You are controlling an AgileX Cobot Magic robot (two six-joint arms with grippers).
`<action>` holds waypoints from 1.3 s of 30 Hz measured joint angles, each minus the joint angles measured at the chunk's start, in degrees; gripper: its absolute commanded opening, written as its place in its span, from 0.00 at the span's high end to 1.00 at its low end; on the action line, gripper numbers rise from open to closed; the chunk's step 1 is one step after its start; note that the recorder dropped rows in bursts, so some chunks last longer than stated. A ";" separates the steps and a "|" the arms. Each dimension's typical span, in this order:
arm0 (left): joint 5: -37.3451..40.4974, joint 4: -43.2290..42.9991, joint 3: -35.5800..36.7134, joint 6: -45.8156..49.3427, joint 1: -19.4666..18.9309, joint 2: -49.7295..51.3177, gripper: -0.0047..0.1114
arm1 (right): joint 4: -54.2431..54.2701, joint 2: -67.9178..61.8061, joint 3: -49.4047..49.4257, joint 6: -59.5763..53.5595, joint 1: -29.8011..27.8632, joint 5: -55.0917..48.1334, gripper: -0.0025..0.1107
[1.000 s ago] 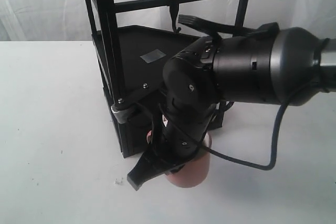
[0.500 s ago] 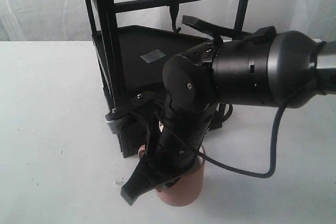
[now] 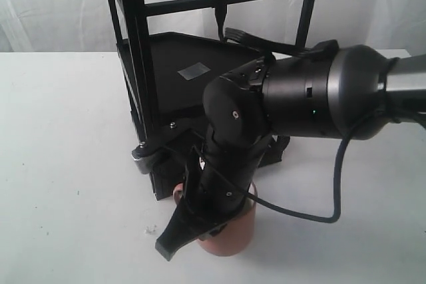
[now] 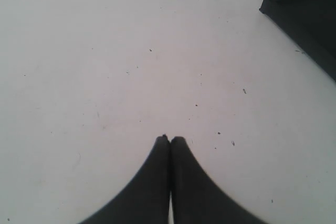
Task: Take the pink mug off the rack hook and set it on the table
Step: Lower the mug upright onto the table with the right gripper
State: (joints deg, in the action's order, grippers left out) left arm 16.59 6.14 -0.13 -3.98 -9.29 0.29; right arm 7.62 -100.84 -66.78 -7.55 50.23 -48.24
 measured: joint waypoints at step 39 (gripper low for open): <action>-0.12 0.00 0.00 0.00 0.00 0.00 0.96 | 1.36 -3.48 0.00 2.59 0.00 3.98 0.77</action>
State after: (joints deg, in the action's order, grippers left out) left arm 16.47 6.14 -0.13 -3.98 -9.29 0.29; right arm 8.98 -104.32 -66.78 -4.96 50.23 -44.26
